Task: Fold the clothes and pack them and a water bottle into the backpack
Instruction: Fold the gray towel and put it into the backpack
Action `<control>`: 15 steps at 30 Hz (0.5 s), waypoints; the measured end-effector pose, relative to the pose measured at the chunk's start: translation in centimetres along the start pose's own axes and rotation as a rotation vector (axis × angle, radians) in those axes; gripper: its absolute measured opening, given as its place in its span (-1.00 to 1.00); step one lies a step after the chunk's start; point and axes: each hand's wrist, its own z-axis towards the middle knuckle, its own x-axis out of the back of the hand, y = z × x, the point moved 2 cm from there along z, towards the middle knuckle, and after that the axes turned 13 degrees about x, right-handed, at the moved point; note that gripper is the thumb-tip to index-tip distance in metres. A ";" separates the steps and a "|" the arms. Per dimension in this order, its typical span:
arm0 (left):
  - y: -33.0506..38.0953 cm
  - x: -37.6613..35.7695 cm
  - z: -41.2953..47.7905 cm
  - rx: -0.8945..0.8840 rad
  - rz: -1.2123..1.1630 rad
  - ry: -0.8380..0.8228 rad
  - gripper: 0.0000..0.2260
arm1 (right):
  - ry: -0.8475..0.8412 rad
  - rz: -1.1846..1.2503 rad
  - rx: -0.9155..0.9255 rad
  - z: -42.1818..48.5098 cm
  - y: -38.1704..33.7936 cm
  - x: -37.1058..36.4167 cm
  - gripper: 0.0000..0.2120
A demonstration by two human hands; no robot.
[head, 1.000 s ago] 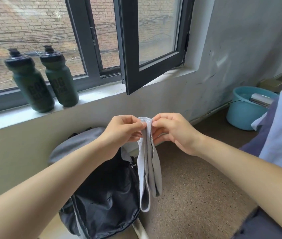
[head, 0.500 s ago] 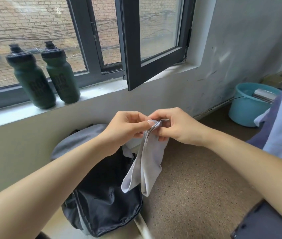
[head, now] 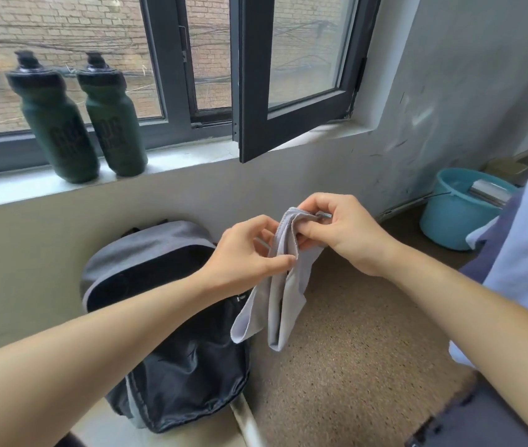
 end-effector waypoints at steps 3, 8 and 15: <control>0.1 -0.4 -0.1 0.030 0.095 0.169 -0.71 | 0.062 0.072 -0.026 0.1 0.2 -0.5 -0.89; 0.0 -0.9 0.2 0.092 0.307 0.312 -0.85 | 0.126 0.213 -0.053 0.2 0.5 -0.7 -0.92; -2.1 -0.2 1.3 0.349 0.293 0.281 -0.81 | 0.210 0.236 -0.033 0.4 0.9 0.3 -0.94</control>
